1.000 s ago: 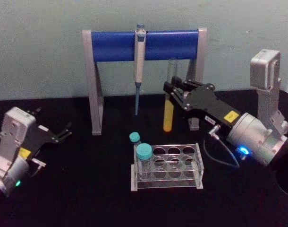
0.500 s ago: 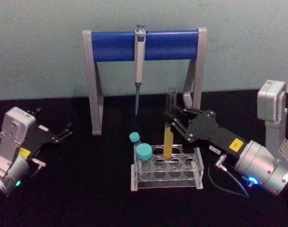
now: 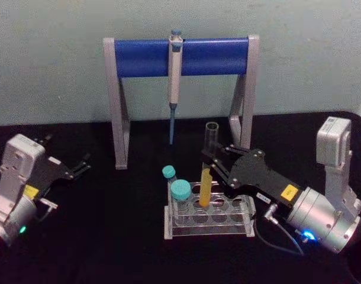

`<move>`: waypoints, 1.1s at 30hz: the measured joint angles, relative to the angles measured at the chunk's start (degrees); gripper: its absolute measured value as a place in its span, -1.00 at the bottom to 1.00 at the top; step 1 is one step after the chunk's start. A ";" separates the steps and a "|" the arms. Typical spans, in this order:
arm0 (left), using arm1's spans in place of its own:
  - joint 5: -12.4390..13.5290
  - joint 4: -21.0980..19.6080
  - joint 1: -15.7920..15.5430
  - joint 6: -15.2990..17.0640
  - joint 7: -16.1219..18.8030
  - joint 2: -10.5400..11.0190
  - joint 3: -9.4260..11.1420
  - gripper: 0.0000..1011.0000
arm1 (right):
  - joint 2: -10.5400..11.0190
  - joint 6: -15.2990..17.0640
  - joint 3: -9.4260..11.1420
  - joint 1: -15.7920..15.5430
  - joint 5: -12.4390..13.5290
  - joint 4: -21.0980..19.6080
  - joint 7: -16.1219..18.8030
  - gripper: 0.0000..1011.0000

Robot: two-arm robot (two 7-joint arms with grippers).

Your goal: Pick up the test tube from the test tube rack, shake it, then place it back into the test tube rack.

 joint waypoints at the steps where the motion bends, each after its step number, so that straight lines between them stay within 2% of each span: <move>1: 0.00 0.00 0.00 0.00 0.00 0.00 0.00 0.98 | -0.23 -0.11 -0.11 0.12 -0.04 0.38 0.00 -0.57; 15: 0.00 0.00 0.00 0.00 0.00 0.00 0.00 0.98 | -1.76 -0.85 -0.70 0.68 -0.62 3.31 -0.20 -0.57; 33: 0.01 0.00 0.00 0.00 0.00 0.00 0.00 0.98 | -3.42 -2.75 -1.53 0.88 -2.88 6.84 -0.13 -0.57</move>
